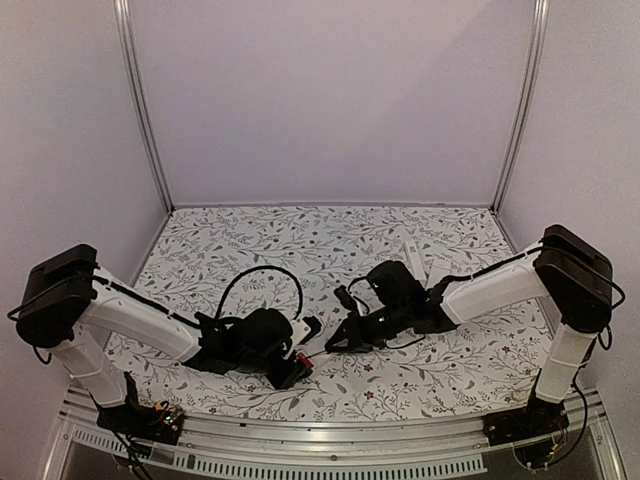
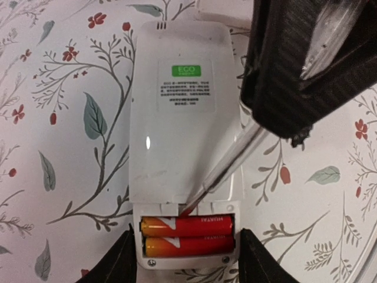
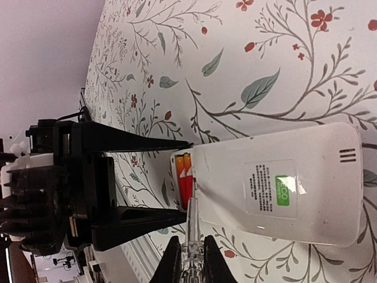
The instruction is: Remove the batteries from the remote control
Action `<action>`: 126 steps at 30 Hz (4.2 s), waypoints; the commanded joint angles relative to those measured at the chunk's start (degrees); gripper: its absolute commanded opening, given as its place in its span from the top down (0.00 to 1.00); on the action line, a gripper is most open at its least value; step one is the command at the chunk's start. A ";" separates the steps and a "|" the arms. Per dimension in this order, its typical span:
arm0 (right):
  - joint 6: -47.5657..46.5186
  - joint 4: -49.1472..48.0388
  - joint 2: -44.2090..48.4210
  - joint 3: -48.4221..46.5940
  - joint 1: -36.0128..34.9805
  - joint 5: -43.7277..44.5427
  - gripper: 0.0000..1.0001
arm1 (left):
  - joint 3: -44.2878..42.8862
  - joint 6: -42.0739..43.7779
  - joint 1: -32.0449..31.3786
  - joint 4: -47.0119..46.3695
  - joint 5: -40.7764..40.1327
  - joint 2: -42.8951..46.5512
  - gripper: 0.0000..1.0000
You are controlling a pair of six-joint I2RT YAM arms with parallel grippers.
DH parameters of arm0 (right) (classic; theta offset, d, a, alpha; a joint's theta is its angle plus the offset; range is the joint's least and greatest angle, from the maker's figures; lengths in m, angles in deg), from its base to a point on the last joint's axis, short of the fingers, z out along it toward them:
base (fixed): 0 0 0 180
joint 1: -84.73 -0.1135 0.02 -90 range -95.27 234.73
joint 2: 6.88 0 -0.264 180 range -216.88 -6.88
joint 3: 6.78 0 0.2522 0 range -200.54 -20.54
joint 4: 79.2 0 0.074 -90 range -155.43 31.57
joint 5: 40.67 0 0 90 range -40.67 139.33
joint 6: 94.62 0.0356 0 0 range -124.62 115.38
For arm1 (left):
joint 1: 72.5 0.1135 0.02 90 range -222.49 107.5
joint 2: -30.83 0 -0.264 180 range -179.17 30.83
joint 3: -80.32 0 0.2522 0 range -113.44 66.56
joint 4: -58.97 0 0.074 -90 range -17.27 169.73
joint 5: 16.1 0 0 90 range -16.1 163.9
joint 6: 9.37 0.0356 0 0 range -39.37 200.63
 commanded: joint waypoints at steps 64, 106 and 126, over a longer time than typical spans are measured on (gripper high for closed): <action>-5.98 26.99 10.13 -3.51 -5.44 16.46 1.00 | -1.99 12.74 -1.61 -7.23 9.84 -4.78 0.49; -1.19 22.62 14.79 -2.75 -4.15 14.75 1.00 | -6.34 7.65 2.79 -7.24 -6.67 -9.54 0.54; -1.31 32.10 19.77 1.02 -1.16 28.19 1.00 | -13.27 -12.27 5.88 -0.80 -6.89 -7.94 0.53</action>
